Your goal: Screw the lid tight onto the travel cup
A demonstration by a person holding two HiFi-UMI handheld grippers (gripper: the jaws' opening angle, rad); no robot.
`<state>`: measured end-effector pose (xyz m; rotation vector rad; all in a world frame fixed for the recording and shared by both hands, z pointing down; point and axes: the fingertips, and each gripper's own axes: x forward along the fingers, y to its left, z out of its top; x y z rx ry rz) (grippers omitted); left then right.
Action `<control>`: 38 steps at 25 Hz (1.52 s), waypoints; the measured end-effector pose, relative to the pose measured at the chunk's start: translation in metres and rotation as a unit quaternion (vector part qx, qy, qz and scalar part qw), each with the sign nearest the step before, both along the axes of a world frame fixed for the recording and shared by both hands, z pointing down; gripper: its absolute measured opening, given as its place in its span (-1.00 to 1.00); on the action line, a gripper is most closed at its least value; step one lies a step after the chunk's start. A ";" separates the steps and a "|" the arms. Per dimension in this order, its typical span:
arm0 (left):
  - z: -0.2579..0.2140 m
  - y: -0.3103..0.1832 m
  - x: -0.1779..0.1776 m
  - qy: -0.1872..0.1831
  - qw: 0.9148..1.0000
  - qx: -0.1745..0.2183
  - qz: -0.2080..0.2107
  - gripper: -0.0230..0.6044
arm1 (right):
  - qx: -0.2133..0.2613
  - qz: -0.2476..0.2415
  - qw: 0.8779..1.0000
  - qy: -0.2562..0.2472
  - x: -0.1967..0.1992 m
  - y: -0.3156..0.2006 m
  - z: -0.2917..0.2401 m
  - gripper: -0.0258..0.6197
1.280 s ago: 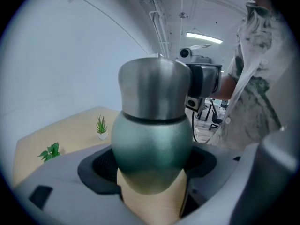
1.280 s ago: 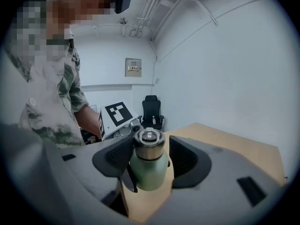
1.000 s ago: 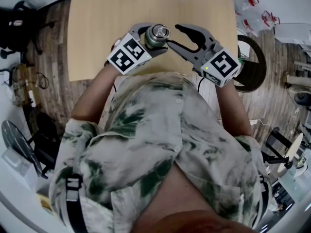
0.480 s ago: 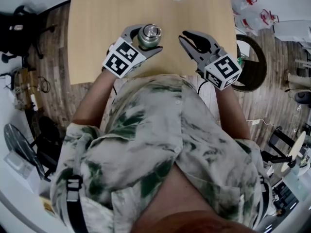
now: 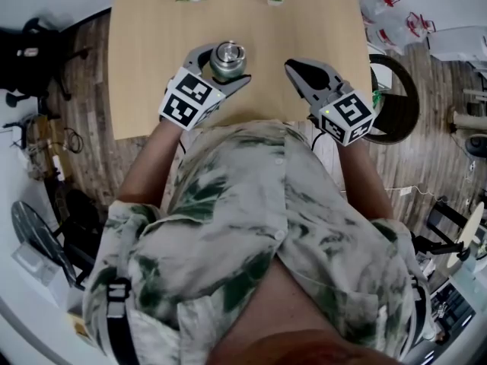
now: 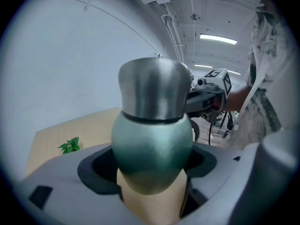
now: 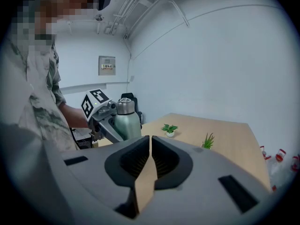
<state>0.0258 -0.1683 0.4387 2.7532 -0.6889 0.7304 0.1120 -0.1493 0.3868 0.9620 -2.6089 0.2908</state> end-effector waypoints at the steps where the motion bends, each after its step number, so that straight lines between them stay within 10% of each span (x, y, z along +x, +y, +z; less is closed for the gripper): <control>1: 0.001 0.000 -0.001 -0.001 1.000 -0.001 0.000 0.29 | -0.002 0.001 1.000 0.000 0.000 0.000 0.001 -0.81; 38: 0.011 -0.012 -0.006 -0.002 1.000 -0.011 -0.004 0.29 | -0.022 0.004 1.000 0.014 -0.005 -0.012 0.021 -0.85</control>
